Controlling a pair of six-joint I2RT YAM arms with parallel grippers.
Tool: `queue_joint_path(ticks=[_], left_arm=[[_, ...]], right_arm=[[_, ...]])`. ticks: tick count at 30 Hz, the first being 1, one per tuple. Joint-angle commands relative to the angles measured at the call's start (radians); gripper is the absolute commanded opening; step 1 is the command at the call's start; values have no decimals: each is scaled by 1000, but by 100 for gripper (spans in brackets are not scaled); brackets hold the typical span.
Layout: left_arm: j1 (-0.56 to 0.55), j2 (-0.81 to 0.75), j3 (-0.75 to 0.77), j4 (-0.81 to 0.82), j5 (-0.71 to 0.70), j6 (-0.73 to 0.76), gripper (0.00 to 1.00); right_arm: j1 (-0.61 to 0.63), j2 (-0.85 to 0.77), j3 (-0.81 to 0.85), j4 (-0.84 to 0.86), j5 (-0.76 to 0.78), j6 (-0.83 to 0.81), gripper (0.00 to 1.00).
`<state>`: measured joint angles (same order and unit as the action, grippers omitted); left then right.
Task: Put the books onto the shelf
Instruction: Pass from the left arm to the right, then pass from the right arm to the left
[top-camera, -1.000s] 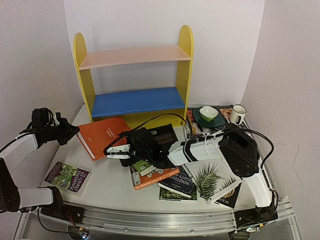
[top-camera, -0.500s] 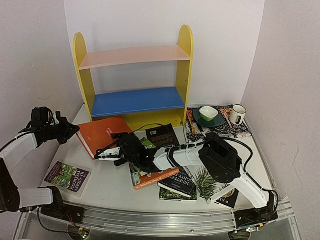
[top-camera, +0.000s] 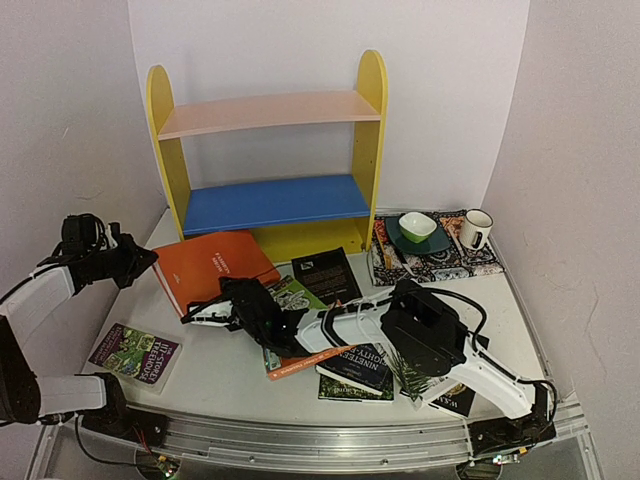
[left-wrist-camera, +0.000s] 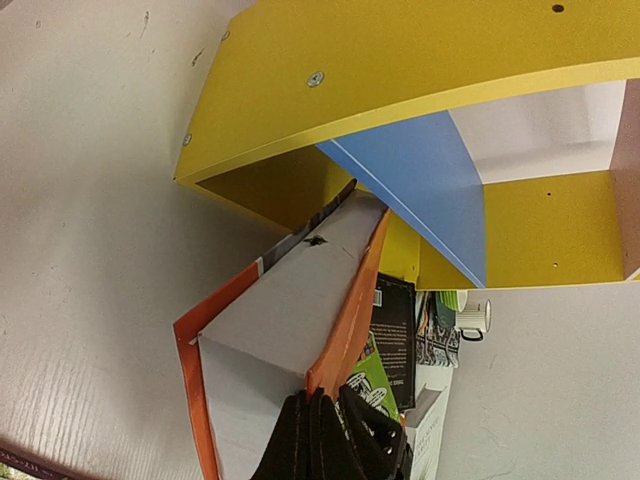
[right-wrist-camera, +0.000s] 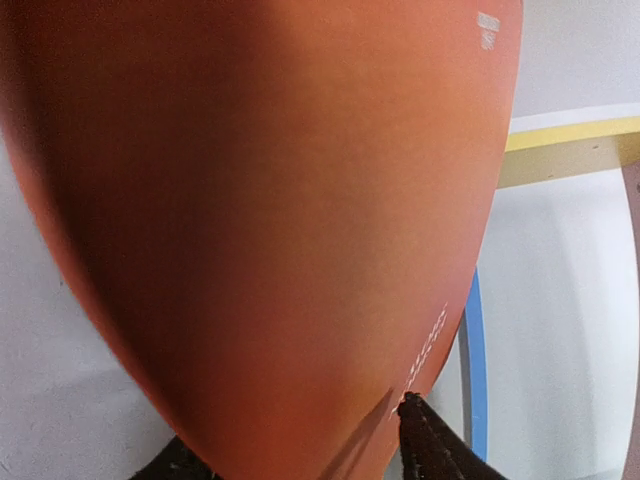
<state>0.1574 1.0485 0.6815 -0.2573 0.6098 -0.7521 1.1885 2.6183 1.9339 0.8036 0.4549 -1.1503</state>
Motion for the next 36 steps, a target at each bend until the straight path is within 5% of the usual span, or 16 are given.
queue_joint_path(ticks=[1,6,16,26,36], left_arm=[[-5,-19,49,29,52,-4,0],[-5,-42,51,28,29,-4,8],[-5,-203,136,-111,-122,38,46],[-5,-287,328,-276,-229,132,50],[-5,-310,366,-298,-246,149,51]], right_arm=[[9,-55,-30,209,51,-41,47],[15,-118,-100,267,53,-35,29],[24,-306,-264,370,54,11,24],[26,-528,-433,353,-31,130,16],[27,-751,-520,260,-29,207,14]])
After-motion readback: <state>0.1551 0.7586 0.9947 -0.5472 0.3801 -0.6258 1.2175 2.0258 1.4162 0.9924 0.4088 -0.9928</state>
